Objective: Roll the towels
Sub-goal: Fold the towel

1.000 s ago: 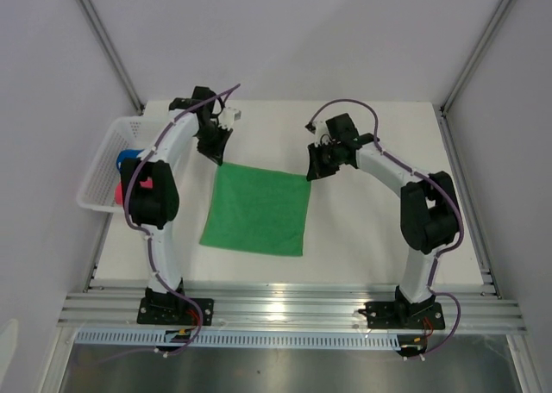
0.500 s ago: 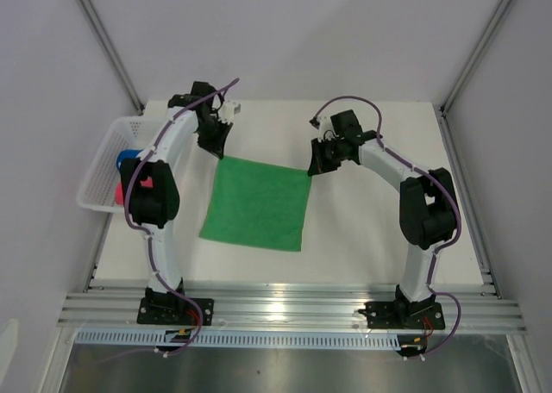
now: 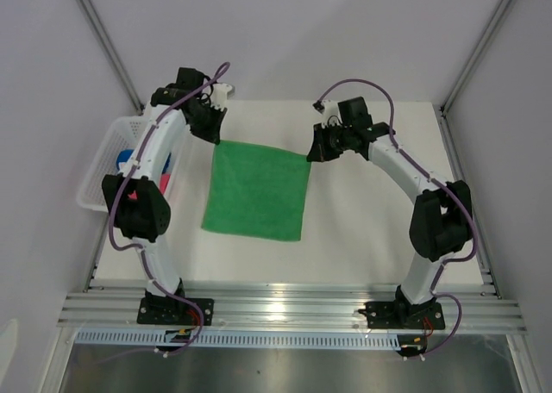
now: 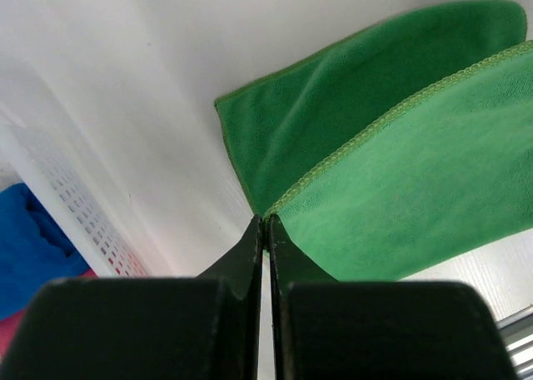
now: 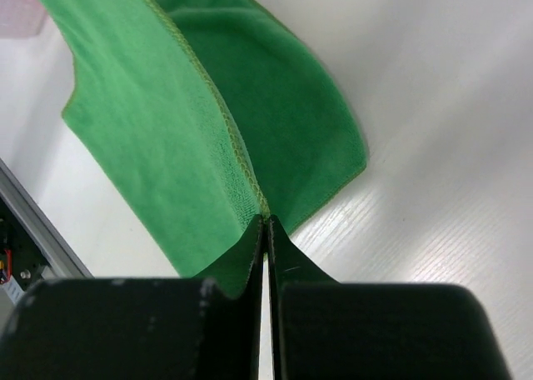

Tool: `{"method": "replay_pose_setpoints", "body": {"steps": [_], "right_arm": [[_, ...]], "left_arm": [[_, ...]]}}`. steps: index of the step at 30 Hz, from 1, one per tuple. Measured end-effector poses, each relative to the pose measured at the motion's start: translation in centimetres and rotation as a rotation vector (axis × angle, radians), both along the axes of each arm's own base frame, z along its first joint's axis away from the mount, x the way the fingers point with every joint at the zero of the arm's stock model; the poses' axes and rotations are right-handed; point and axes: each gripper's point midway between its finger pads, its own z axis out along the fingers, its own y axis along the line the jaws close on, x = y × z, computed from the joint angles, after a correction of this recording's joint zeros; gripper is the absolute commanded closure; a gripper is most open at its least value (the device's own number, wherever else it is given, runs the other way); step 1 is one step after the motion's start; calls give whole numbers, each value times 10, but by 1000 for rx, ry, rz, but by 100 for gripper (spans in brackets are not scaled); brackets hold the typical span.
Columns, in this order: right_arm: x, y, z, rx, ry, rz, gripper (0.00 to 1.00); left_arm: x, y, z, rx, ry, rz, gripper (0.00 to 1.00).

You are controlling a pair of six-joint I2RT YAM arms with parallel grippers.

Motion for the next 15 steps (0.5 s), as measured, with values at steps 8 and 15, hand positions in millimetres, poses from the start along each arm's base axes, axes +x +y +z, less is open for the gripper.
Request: {"method": "replay_pose_setpoints", "body": {"steps": [8, 15], "right_arm": [[8, -2, 7, 23, -14, -19, 100], [23, -8, -46, -5, 89, -56, 100]], "left_arm": [[9, -1, -1, 0, -6, 0, 99], [29, -1, -46, 31, 75, 10, 99]]}}
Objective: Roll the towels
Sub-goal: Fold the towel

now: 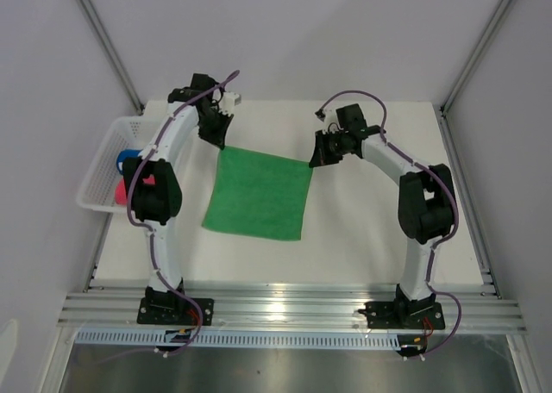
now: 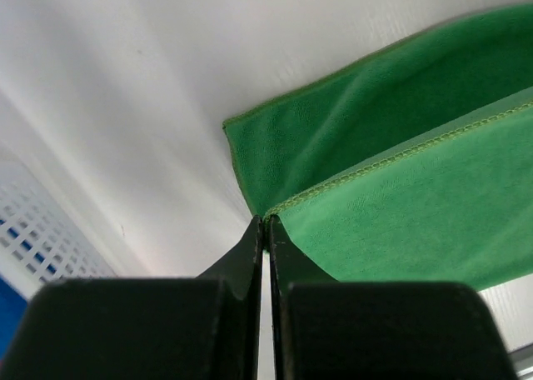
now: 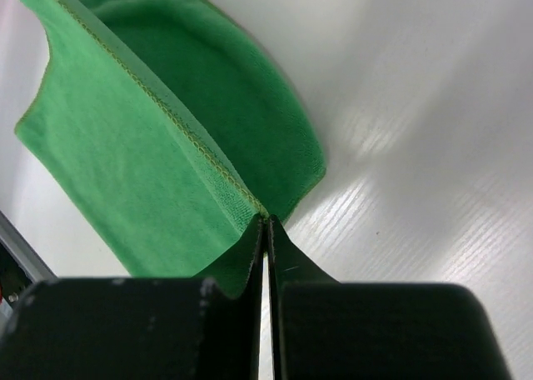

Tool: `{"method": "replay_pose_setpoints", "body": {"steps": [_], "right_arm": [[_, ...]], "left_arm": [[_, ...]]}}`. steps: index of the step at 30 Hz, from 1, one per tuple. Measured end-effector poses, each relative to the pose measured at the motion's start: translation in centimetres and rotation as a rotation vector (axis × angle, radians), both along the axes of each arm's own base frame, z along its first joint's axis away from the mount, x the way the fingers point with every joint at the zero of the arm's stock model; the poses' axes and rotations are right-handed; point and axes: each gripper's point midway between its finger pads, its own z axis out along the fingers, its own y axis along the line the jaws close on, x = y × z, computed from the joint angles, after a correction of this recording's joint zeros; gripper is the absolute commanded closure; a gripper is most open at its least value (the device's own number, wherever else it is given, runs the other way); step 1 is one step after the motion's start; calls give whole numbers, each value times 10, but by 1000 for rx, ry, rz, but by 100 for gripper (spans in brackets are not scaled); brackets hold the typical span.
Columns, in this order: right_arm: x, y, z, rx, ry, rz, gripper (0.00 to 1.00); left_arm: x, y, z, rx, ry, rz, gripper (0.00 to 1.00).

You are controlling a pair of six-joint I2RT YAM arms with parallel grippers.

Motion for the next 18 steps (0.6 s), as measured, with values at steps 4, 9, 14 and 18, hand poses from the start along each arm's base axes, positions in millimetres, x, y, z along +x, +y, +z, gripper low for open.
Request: {"method": "replay_pose_setpoints", "body": {"steps": [4, 9, 14, 18], "right_arm": [[5, 0, -21, -9, 39, -12, 100], [23, 3, -32, -14, 31, -22, 100], [36, 4, -40, -20, 27, -38, 92], [42, -2, -52, -46, 43, -77, 57]], "left_arm": [[2, 2, -25, 19, 52, 5, 99], [7, 7, -39, 55, 68, 19, 99], [14, 13, -45, 92, 57, 33, 73], [19, 18, -54, 117, 56, 43, 43]]}}
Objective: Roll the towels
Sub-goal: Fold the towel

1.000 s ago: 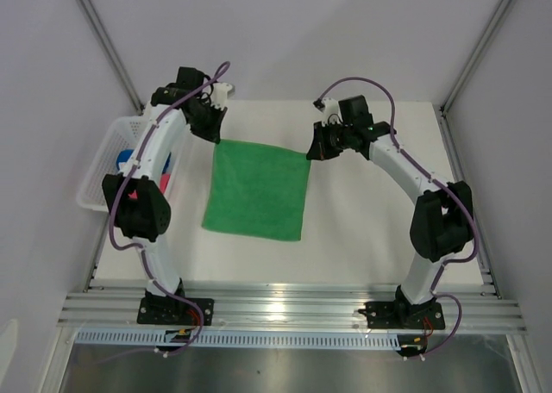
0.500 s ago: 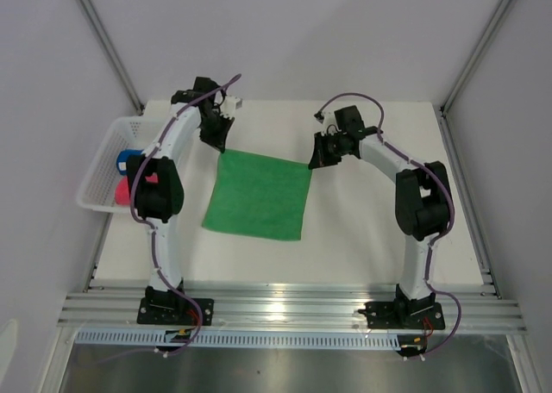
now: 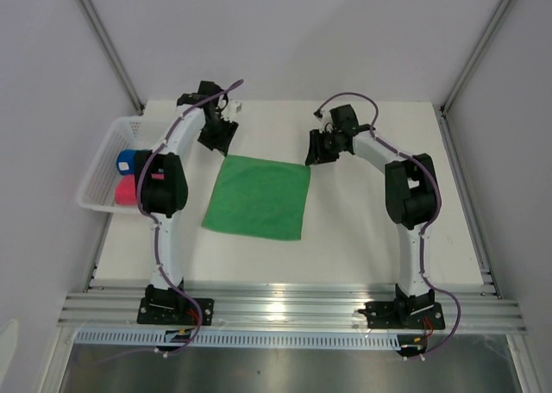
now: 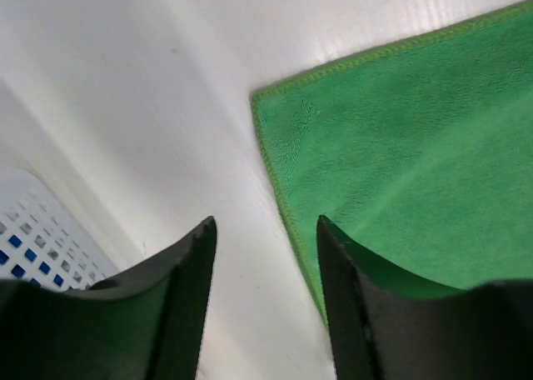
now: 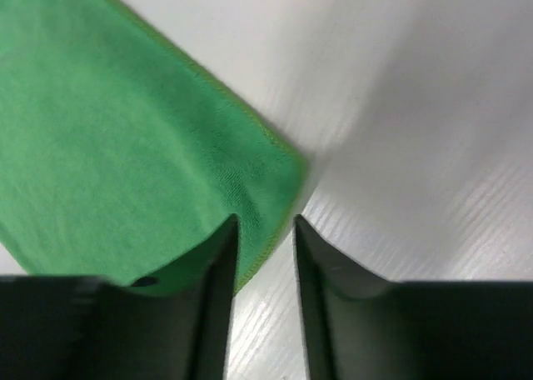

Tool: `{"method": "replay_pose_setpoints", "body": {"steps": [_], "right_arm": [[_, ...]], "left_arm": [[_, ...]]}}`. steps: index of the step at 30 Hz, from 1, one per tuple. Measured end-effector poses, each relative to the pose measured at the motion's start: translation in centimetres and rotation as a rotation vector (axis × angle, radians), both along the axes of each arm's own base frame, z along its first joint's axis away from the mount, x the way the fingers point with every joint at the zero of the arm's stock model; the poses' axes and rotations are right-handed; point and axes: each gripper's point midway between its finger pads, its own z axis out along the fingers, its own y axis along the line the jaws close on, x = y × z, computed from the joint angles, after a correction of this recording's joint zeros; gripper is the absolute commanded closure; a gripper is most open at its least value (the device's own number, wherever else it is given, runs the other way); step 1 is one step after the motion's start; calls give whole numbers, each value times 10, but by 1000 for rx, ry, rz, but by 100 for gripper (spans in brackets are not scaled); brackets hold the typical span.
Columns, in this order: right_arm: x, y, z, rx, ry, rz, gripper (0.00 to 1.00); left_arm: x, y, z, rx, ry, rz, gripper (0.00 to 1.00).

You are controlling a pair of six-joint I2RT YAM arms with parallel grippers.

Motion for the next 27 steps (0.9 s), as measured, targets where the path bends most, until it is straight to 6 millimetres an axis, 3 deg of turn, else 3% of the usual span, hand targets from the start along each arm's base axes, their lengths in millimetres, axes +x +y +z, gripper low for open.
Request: {"method": "replay_pose_setpoints", "body": {"steps": [5, 9, 12, 15, 19, 23, 27], "right_arm": [[15, -10, -10, -37, 5, -72, 51], [29, -23, -6, -75, -22, -149, 54], [27, -30, -4, -99, -33, -170, 59], [11, -26, 1, -111, -41, -137, 64], [-15, 9, 7, -91, -55, -27, 74], [-34, 43, 4, -63, -45, 57, 79], [-35, 42, -15, -65, 1, 50, 83]], "left_arm": [[3, 7, -8, 39, 4, 20, 42], [7, 8, 3, 42, -22, 23, 44], [-6, 8, 16, 36, -15, 20, 51], [-48, 11, 28, 21, 27, 8, 51], [-114, 15, 26, 30, 96, -29, 54], [-174, 14, -11, 60, 251, -76, 59], [-221, 16, -47, 91, 404, -103, 59]]}}
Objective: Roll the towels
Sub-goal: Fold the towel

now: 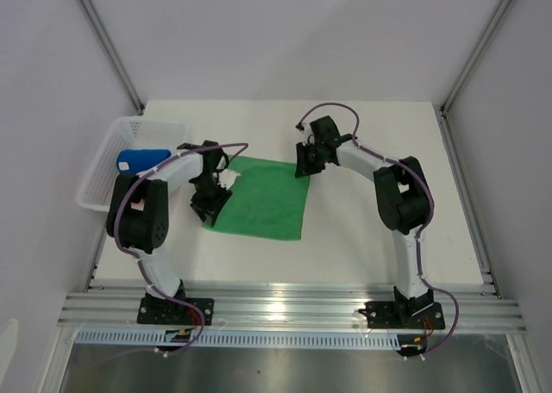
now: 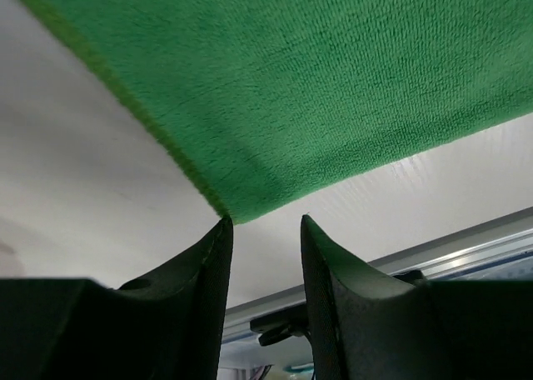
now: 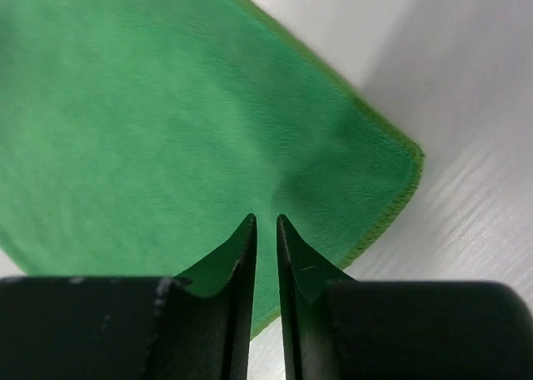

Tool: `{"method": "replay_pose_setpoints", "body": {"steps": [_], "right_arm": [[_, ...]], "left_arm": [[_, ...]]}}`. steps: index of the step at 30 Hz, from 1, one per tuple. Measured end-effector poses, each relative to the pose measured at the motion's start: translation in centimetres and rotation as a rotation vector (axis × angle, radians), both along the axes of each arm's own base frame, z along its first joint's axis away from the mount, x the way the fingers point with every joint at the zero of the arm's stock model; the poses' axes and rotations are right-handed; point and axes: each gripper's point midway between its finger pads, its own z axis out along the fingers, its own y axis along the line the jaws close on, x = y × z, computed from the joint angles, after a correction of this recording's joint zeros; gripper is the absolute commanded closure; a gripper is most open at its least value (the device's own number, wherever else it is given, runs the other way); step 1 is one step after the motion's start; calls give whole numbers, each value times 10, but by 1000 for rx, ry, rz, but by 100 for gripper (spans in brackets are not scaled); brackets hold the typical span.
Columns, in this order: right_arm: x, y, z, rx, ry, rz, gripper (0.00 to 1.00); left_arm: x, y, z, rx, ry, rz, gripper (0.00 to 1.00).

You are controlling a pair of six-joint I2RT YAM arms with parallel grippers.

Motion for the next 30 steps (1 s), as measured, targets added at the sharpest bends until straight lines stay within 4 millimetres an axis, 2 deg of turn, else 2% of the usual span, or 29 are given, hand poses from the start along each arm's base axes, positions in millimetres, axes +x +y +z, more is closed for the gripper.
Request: {"method": "replay_pose_setpoints", "body": {"steps": [2, 5, 9, 16, 20, 25, 30], "right_arm": [[1, -6, -12, -10, 31, -21, 84], [-4, -17, -29, -14, 85, -65, 85], [-13, -26, -30, 13, 102, -105, 85], [-53, -37, -31, 39, 161, -152, 84], [-84, -47, -31, 37, 202, -172, 80], [-116, -51, -16, 11, 202, -117, 70], [-121, -46, 20, 19, 116, -36, 68]], "left_arm": [[-9, 1, -8, 21, 33, -14, 59], [-6, 1, -20, 57, 42, -36, 60], [0, 6, -30, 114, 53, -56, 59], [43, 8, -29, 180, -24, -81, 59], [73, 3, -25, 178, -92, -94, 54], [95, 3, -16, 190, -162, -125, 47], [114, 1, 6, 183, -221, -122, 43]]}}
